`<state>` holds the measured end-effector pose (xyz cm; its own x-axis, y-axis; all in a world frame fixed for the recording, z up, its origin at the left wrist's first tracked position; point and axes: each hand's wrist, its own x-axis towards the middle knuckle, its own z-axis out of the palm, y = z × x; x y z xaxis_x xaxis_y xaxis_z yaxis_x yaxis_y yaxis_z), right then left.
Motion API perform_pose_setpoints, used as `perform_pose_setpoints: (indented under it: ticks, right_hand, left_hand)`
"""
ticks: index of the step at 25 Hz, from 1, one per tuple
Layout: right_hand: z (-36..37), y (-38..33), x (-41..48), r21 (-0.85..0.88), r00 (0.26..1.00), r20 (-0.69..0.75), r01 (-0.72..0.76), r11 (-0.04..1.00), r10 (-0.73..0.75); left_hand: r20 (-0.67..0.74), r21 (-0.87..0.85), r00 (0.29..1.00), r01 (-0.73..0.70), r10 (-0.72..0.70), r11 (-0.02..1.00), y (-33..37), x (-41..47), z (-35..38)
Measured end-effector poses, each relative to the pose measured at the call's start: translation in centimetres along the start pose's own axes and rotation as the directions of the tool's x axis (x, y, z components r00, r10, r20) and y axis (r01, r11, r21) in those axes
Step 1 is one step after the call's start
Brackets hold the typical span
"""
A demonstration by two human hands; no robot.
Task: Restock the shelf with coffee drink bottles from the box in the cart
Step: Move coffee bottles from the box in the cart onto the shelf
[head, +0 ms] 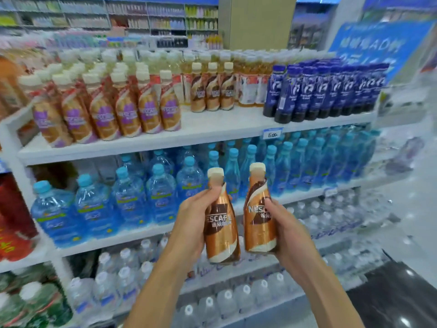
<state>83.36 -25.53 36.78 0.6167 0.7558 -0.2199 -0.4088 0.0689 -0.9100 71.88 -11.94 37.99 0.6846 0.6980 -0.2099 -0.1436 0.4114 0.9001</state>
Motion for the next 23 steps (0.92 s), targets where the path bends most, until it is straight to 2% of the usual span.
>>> perform_pose_setpoints:
  ticks: [9, 14, 19, 23]
  right_hand:
    - [-1.2, -6.6, 12.3, -0.038, 0.993, 0.007, 0.119, 0.992, -0.119]
    - [0.1, -10.7, 19.2, -0.119, 0.967, 0.147, 0.224, 0.967, -0.206]
    - [2.8, -15.9, 26.7, -0.196, 0.901, 0.285, 0.388, 0.901, -0.326]
    - [3.3, -17.8, 31.9, -0.261, 0.869, 0.336, 0.456, 0.851, -0.363]
  left_hand:
    - [0.089, 0.033, 0.992, -0.093, 0.089, 0.995, 4.3, 12.8, 5.4]
    - [0.053, 0.054, 0.98, -0.196, 0.194, 0.979, 8.1, 18.0, 6.7]
    - [-0.04, 0.128, 0.901, -0.424, 0.432, 0.897, 13.2, 23.7, 7.8]
    - [-0.054, 0.264, 0.838, -0.513, 0.544, 0.817, 14.7, 27.3, 8.7]
